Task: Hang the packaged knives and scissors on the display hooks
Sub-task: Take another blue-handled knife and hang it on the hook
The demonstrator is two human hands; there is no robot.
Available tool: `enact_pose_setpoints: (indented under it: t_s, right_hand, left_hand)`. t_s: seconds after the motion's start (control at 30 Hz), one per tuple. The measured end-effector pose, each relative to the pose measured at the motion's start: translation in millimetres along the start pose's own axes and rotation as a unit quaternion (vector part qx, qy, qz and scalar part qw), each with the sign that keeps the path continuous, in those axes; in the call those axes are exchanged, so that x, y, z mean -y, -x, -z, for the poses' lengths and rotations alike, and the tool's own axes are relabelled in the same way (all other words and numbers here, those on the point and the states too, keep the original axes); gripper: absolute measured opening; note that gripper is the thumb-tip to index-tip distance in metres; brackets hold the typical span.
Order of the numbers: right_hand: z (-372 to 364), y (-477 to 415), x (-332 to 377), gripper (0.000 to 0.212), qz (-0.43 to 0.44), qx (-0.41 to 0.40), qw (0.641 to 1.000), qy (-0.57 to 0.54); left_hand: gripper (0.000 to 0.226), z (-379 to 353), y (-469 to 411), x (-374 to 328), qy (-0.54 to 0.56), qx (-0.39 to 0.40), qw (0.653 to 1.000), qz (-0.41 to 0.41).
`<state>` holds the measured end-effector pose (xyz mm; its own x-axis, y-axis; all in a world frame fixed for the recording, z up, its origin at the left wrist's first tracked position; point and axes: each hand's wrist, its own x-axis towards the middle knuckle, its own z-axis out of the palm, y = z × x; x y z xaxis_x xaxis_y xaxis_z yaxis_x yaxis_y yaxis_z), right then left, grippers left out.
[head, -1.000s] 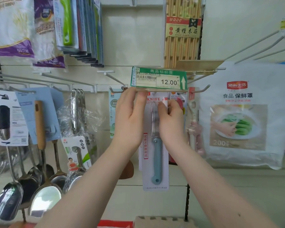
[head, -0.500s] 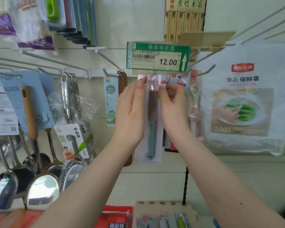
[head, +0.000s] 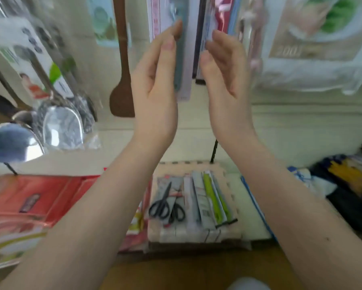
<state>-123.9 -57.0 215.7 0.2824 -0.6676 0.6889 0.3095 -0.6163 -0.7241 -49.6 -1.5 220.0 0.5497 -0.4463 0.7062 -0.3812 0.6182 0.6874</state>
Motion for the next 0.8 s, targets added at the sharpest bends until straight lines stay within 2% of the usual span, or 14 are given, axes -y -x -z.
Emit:
enact_pose_setpoints:
  t_s: [0.37, 0.6, 0.8]
  right_hand:
    - [9, 79, -89, 0.024, -0.158, 0.002, 0.987, 0.018]
    - [13, 128, -138, 0.027, -0.235, 0.029, 0.968, 0.084]
    - [21, 163, -181, 0.029, -0.315, 0.047, 0.938, 0.138]
  left_hand:
    - [0.038, 28, 84, 73, -0.016, -0.062, 0.983, 0.172]
    - [0.037, 36, 126, 111, -0.028, -0.049, 0.971, 0.233]
    - [0.035, 43, 161, 140, -0.019, -0.047, 0.950, 0.307]
